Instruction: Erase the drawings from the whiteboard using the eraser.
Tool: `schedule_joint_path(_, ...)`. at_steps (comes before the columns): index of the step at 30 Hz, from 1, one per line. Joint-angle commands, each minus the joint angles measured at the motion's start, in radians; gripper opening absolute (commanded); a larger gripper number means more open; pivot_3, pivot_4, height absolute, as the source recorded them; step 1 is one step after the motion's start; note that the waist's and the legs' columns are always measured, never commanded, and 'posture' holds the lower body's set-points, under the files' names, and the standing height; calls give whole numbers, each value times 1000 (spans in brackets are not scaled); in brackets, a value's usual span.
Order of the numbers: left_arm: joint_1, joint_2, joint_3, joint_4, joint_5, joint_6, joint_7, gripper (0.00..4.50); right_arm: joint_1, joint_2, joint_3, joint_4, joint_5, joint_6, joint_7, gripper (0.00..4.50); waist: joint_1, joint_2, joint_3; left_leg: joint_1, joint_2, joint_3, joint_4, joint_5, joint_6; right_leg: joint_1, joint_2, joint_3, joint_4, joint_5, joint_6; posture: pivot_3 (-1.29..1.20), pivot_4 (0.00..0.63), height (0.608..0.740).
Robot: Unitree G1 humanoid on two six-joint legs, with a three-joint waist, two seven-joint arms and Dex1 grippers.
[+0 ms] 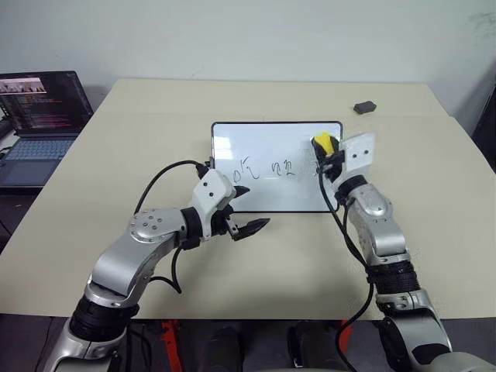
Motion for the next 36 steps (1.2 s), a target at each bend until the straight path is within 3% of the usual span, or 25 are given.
schedule_joint_path(1, -31, 1, 7, -16, -3, -4, -6, 4500, -13, -10, -4, 27, -32, 11, -15, 1162, -1, 0, 0, 0, 0, 0, 0, 0, 0, 0, 0, 0, 0, 0, 0, 0, 150, 740)
schedule_joint_path(12, -115, -36, -8, 45, 6, -7, -9, 4500, 118, -21, 74, 18, -71, 208, 54, 1152, -1, -7, -6, 4, 0, -1, 12, 0, 0, 6, 1, 0, 6, 0, 0, 0, 150, 740)
schedule_joint_path(18, -129, -46, -20, 69, 19, -18, -10, 4500, 176, -14, 104, -23, -71, 299, 69, 1147, -15, -10, -8, 19, 1, -1, 11, 0, 0, 21, 1, 1, 4, -4, 5, 0, 150, 740)
schedule_joint_path(25, -108, -38, -9, 106, 40, -26, -4, 4500, 188, -11, 112, -192, -33, 358, 115, 1146, -19, -11, -9, 19, 1, -1, 11, 0, 1, 20, 1, 1, 4, -3, 5, 0, 150, 740)
schedule_joint_path(29, -89, -32, -2, 120, 52, -30, 1, 4500, 164, -23, 109, -343, -3, 383, 162, 1144, -19, -9, -7, 14, 1, -1, 9, 0, 1, 14, 1, 1, 4, -3, 4, 0, 150, 740)
schedule_joint_path(36, -60, -63, 40, 86, 40, -23, 49, 4500, 140, -68, 41, -482, 50, 399, 191, 1144, -4, -8, -6, -18, 0, -4, 11, 0, 0, -15, 0, -2, 5, 0, 0, 0, 150, 740)
